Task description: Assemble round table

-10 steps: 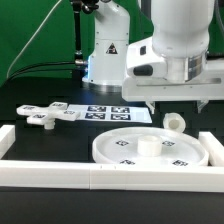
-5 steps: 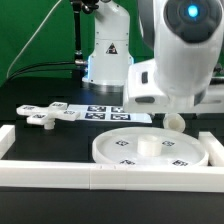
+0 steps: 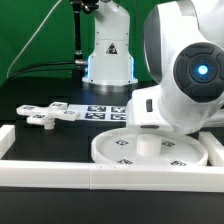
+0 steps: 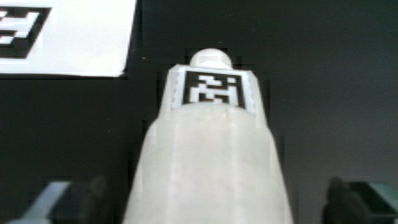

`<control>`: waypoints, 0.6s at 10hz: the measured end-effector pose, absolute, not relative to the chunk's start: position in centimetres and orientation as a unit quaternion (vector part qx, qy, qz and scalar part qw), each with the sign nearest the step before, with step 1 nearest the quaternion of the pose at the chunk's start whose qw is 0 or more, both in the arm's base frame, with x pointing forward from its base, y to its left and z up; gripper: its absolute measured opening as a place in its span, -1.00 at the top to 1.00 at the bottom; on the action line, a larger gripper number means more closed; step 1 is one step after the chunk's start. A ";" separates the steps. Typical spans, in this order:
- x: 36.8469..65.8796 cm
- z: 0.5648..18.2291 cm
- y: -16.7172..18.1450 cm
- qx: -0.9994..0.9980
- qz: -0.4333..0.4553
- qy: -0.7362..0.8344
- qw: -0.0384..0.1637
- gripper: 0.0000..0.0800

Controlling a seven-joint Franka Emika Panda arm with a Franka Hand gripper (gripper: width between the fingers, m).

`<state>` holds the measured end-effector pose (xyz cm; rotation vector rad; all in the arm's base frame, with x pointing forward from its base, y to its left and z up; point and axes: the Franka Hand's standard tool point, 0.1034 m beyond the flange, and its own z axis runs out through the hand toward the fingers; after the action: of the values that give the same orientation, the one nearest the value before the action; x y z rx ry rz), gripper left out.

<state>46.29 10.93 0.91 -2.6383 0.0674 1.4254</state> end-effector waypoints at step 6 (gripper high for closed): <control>46.6 2.2 10.8 -0.876 0.475 0.010 0.078 -0.02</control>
Offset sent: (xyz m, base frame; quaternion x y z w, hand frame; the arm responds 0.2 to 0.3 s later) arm -0.0040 -0.0030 0.0007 -0.0100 0.0073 -0.0057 0.9999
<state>46.56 10.77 2.17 -2.6242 0.0291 1.4220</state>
